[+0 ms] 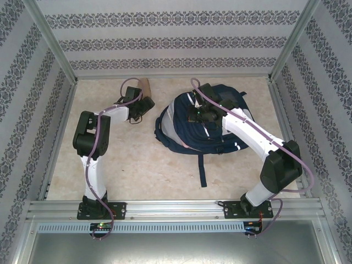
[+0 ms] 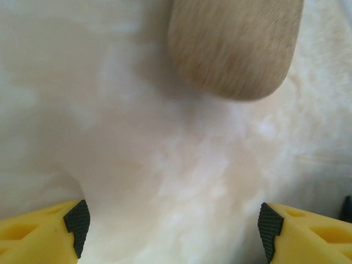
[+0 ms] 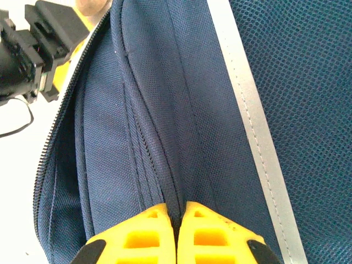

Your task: Pack the student bag

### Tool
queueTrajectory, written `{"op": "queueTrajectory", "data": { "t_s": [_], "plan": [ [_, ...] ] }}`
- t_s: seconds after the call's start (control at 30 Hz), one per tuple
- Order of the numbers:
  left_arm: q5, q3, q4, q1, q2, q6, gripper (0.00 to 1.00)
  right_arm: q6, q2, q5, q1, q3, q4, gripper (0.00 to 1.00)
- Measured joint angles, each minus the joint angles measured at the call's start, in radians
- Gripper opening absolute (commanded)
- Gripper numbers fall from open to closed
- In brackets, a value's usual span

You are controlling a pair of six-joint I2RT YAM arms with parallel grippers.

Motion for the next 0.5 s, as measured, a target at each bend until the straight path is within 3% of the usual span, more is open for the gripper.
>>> {"op": "queueTrajectory", "data": {
  "t_s": [0.23, 0.5],
  "plan": [
    [-0.125, 0.037, -0.181, 0.0, -0.046, 0.095, 0.93, -0.001, 0.0, 0.002, 0.009, 0.0, 0.001, 0.0],
    [-0.164, 0.33, -0.283, 0.0, 0.043, 0.259, 0.99, 0.0, 0.0, 0.009, 0.024, -0.002, 0.001, 0.0]
  ]
}}
